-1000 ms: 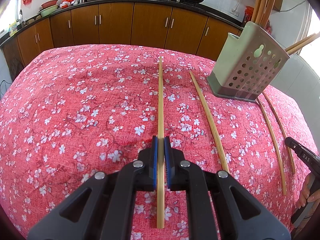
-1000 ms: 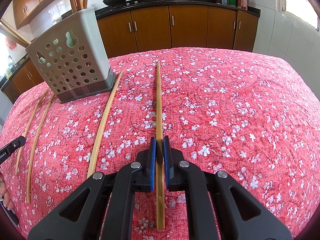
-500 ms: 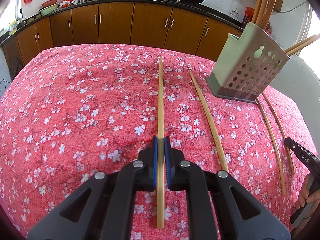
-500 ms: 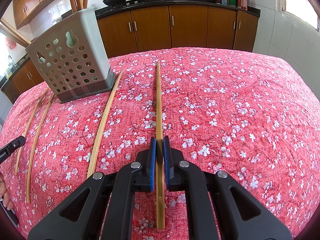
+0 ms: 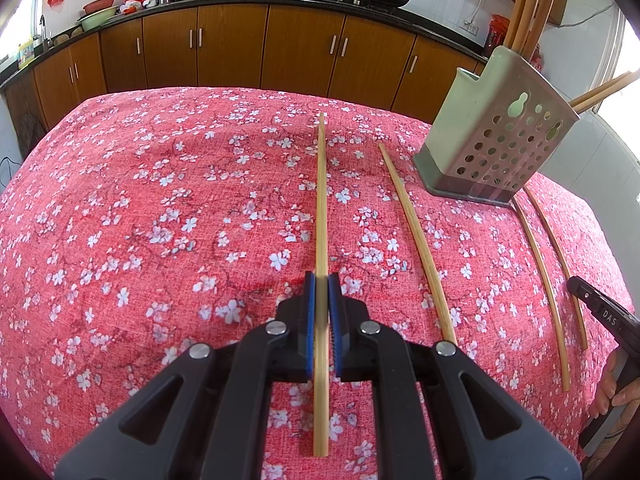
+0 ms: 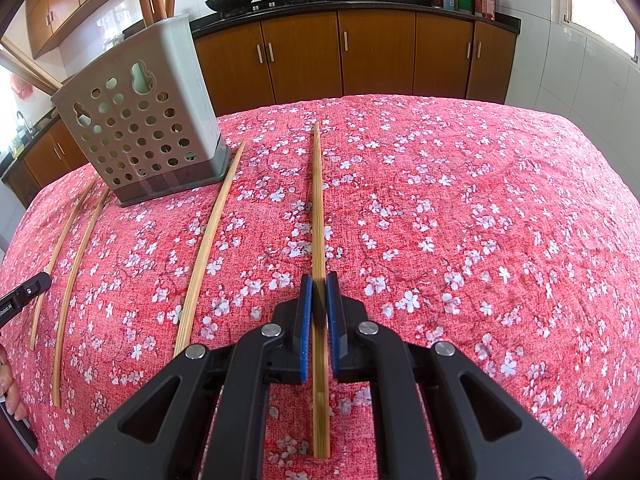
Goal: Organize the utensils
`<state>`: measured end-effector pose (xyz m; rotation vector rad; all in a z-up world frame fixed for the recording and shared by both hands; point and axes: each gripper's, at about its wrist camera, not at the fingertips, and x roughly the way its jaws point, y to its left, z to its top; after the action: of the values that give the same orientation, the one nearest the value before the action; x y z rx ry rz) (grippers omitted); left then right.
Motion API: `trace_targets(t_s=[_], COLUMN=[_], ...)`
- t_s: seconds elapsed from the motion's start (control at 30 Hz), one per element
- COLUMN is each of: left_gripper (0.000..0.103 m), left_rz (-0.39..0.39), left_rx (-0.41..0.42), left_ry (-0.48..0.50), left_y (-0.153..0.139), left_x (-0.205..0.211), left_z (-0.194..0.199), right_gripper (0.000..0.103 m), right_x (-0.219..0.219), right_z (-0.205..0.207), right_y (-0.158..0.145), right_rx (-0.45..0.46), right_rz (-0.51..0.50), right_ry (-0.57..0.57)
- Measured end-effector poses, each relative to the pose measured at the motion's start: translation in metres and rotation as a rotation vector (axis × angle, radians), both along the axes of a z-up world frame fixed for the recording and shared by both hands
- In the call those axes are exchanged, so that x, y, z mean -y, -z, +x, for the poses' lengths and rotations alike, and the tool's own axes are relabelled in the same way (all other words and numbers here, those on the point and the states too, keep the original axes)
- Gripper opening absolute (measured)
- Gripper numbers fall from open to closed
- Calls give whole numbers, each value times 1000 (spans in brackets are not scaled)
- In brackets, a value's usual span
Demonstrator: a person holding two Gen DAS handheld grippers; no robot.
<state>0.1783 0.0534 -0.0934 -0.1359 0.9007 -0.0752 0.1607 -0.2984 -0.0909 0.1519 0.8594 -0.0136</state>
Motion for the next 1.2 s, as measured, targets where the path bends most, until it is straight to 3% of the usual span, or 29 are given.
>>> trace_targets(t_s=[0.37, 0.53, 0.8, 0.93, 1.2], left_gripper=[14, 8, 8, 8, 8], left_rz=[73, 144, 110, 104, 99], left_rx=[1, 10, 215, 303, 367], left_ry=[38, 47, 12, 11, 60], left_y=[-1, -7, -88, -126, -163], left_x=[14, 18, 11, 9, 22], left_z=[-26, -31, -44, -42, -45], right_gripper=[8, 8, 8, 8, 8], right_x=[-1, 4, 20, 18, 21], right_z=[-27, -37, -59, -59, -53], right_y=[-3, -11, -89, -117, -135], right_rx=[1, 26, 262, 339, 395], right_rz=[3, -1, -23, -15, 15], right_ry=[-15, -3, 20, 38, 46])
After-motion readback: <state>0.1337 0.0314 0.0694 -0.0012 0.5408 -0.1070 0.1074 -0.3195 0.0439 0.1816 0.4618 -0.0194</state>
